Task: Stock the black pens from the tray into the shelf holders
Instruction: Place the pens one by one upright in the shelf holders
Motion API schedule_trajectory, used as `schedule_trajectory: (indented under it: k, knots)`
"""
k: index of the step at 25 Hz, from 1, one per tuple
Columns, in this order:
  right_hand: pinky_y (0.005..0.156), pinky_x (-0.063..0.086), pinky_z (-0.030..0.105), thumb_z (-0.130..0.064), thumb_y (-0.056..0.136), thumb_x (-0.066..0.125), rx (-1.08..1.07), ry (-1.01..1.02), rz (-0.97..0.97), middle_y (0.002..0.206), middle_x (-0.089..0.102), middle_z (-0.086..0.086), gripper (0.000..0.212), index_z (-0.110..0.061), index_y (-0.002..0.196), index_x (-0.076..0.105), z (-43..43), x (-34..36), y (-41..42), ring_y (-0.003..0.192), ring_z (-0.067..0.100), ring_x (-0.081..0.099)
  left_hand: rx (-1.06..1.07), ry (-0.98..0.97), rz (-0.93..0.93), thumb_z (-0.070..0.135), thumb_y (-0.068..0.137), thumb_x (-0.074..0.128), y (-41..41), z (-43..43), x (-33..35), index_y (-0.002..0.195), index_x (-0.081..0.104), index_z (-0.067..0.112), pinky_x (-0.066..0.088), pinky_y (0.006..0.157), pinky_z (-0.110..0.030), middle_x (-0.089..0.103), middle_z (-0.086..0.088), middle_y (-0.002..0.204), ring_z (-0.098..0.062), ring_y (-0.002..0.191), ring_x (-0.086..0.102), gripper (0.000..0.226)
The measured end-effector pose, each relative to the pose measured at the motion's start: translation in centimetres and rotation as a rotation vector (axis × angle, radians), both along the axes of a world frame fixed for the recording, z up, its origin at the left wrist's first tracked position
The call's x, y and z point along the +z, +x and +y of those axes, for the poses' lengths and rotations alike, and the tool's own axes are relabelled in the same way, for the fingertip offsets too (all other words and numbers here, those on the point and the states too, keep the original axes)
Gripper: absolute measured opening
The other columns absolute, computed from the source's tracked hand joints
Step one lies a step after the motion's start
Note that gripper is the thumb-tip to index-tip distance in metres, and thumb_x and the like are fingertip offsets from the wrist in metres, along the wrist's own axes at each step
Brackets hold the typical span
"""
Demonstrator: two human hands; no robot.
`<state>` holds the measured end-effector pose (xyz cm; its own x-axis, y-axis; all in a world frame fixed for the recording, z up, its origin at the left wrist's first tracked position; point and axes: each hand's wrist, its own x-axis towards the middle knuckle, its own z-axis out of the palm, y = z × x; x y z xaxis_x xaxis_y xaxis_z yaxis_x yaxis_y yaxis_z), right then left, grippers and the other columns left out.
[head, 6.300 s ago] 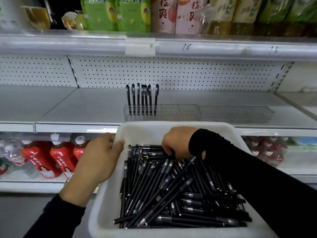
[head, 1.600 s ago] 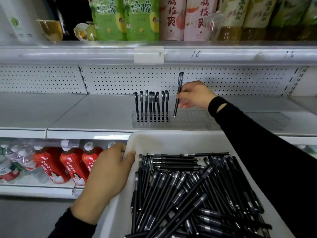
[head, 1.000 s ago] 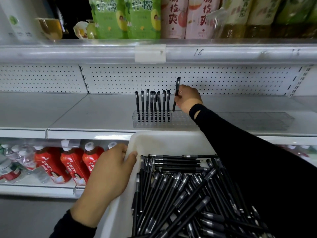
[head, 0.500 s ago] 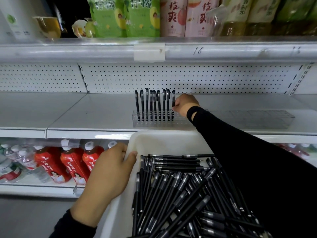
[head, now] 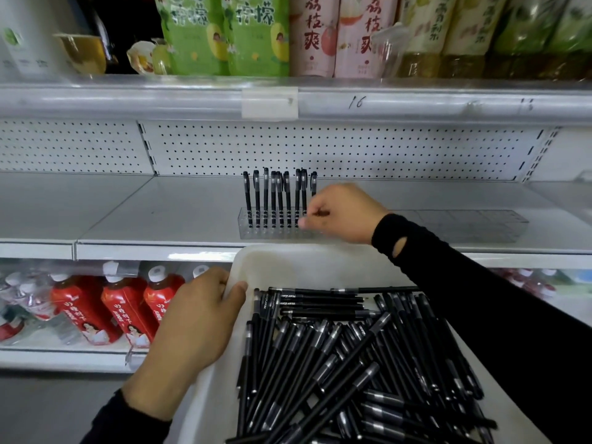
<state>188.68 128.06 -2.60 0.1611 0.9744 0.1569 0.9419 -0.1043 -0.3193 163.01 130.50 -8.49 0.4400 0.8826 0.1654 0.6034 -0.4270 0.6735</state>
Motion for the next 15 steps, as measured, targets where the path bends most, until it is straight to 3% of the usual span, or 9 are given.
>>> schedule_trajectory:
  k: [2,4,7,9,13,15]
  knots:
    - [0.063,0.056,0.022,-0.036,0.092,0.069,0.184,-0.205,0.092,0.075,0.072,-0.006,0.017,-0.020,0.087,0.073,-2.1,0.5,-2.1,0.063,0.004,0.066,0.006,0.004,0.007,0.034,0.097,0.055,0.0,-0.1,0.1,0.080,0.059,0.024,0.036,0.054,-0.026,0.066,0.003,0.067,-0.010,0.067,0.060,0.020]
    - [0.070,0.057,0.022,-0.026,0.090,0.072,0.341,-0.359,0.076,0.085,0.075,-0.009,0.009,-0.023,0.098,0.074,-3.5,0.4,-3.5,0.070,0.003,0.068,0.009,0.003,0.013,0.035,0.097,0.055,0.0,-0.1,0.1,0.084,0.060,0.023,0.036,0.054,-0.025,0.066,0.004,0.071,-0.009,0.069,0.060,0.018]
    - [0.074,0.047,0.016,-0.026,0.085,0.077,0.435,-0.515,-0.131,0.106,0.072,-0.010,0.033,-0.028,0.117,0.069,-4.3,-1.3,-4.7,0.082,0.002,0.060,0.010,0.017,0.023,0.035,0.097,0.055,-0.1,-0.3,0.1,0.085,0.061,0.021,0.036,0.054,-0.025,0.066,0.003,0.072,-0.010,0.069,0.060,0.019]
    - [0.079,0.045,0.024,-0.029,0.083,0.078,0.434,-0.563,-0.254,0.115,0.067,-0.008,0.044,-0.031,0.124,0.065,-4.4,-2.6,-5.1,0.090,0.007,0.054,0.013,0.017,0.021,0.034,0.097,0.055,-0.1,-0.3,0.2,0.084,0.060,0.021,0.035,0.053,-0.025,0.066,0.003,0.071,-0.010,0.069,0.059,0.019]
    - [0.081,0.049,0.029,-0.032,0.080,0.080,0.440,-0.579,-0.298,0.105,0.067,-0.006,0.046,-0.030,0.123,0.064,-4.2,-3.9,-5.5,0.085,0.014,0.053,0.013,0.026,0.028,0.034,0.097,0.054,-0.1,-0.2,0.3,0.082,0.058,0.023,0.033,0.053,-0.024,0.062,0.005,0.069,-0.009,0.067,0.056,0.019]
    - [0.080,0.052,0.030,-0.032,0.078,0.081,0.444,-0.584,-0.284,0.093,0.064,-0.007,0.038,-0.028,0.114,0.068,-4.2,-4.3,-5.6,0.081,0.015,0.055,0.014,0.021,0.020,0.034,0.097,0.054,-0.1,-0.2,0.2,0.084,0.059,0.022,0.033,0.053,-0.024,0.063,0.005,0.071,-0.009,0.068,0.057,0.018]
